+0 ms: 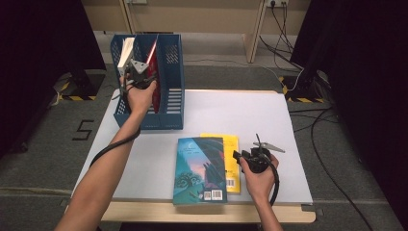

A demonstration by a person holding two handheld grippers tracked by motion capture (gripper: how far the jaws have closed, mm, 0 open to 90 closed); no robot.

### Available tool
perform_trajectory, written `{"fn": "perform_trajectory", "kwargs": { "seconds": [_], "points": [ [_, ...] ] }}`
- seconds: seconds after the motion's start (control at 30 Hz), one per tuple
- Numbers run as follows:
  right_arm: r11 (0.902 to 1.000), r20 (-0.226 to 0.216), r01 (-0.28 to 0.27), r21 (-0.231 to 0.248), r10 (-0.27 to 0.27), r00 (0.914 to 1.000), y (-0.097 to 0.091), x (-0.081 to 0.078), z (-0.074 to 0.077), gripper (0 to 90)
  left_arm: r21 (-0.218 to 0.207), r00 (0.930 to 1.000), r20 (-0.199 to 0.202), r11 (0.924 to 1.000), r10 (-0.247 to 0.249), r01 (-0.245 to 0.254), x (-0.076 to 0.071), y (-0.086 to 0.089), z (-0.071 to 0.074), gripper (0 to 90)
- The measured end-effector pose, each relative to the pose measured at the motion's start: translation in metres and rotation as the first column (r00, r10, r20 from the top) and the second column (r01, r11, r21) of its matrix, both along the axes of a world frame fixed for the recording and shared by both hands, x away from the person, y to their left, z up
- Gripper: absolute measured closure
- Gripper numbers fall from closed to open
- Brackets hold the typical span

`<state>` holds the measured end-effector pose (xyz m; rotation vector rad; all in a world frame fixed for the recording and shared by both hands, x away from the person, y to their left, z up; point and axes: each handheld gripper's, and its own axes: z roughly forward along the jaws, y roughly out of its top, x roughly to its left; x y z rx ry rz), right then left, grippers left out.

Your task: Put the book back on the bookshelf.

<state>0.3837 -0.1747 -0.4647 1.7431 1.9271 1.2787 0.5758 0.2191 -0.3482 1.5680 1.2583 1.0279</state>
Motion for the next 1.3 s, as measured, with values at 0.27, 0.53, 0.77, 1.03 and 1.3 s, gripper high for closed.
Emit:
{"fn": "perform_trajectory", "kwargs": {
  "seconds": [0.27, 0.53, 0.77, 1.03, 1.3],
  "points": [
    [1.0000, 0.003, 0.006, 0.002, -0.006, 1.0000, -0.001, 0.000, 0.001, 57.7, -0.014, 0.9999, 0.012, 0.9999, -0.004, 0.004, -0.007, 0.001, 0.001, 54.4],
    [1.0000, 0.006, 0.000, -0.001, 0.000, 1.0000, -0.001, 0.000, 0.002, 57.6, -0.020, 0.9999, -0.002, 0.9997, -0.015, 0.015, -0.019, 0.006, -0.003, 48.8],
    [1.0000, 0.004, -0.001, -0.003, 0.001, 1.0000, 0.000, 0.000, 0.002, 57.4, -0.036, 0.9986, -0.021, 0.9982, -0.048, 0.047, -0.034, 0.008, -0.009, 46.2],
    [1.0000, -0.006, 0.002, 0.002, -0.002, 1.0000, 0.000, 0.000, 0.002, 56.9, -0.054, 0.9972, -0.030, 0.9963, -0.068, 0.066, -0.051, 0.011, -0.015, 45.0],
    [1.0000, -0.023, -0.001, 0.005, 0.001, 0.9997, 0.001, 0.003, 0.002, 56.2, -0.057, 0.9907, -0.065, 0.9917, -0.119, 0.115, -0.072, 0.012, -0.020, 44.4]
  ]
}}
